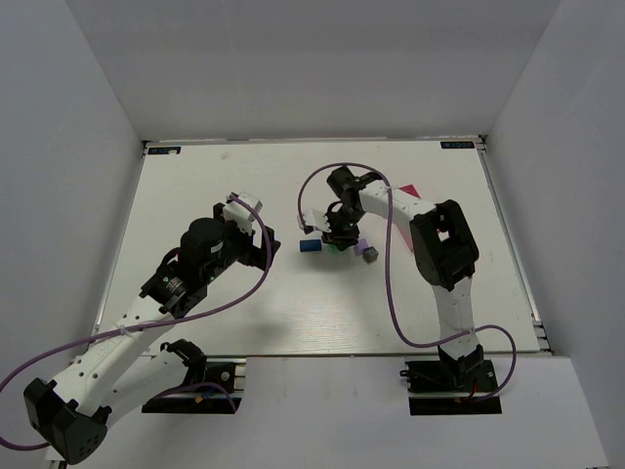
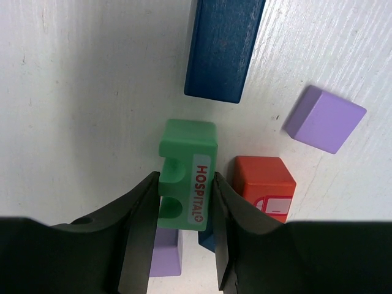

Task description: Build the wood block tower

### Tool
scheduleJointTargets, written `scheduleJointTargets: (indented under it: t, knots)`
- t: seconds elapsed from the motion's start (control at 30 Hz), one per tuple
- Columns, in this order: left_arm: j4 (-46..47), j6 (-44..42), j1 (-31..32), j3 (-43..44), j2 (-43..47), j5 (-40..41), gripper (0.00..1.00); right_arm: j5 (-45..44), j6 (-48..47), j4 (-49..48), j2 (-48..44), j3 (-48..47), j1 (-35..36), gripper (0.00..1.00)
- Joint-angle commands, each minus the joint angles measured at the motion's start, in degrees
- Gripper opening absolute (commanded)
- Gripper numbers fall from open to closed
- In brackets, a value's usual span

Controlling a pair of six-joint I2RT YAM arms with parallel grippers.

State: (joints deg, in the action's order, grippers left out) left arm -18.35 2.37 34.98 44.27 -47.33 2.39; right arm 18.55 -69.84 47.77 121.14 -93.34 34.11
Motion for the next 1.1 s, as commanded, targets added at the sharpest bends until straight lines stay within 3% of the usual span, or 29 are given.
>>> scheduleJointTargets:
  t: [0.0, 0.83, 0.93, 1.07]
  knots:
    - [0.95, -0.35, -0.09, -0.41, 1.19, -0.28, 1.00, 1.05, -0.82, 0.57, 1.55, -1.76, -0.27, 0.35]
    - [0.95, -0.35, -0.09, -0.41, 1.72, -0.28, 1.00, 2.64, 5.59, -0.75, 1.99, -2.64, -0.27, 0.34]
    - [0.95, -0.35, -0.09, -0.41, 1.72, -0.28, 1.00, 2.72, 5.59, -0.83, 1.99, -2.64, -0.27, 0.38]
    - [0.95, -0.35, -0.09, -0.41, 1.72, -0.28, 1.00, 2.72, 5.51, -0.92, 1.91, -2.46, -0.18, 0.57]
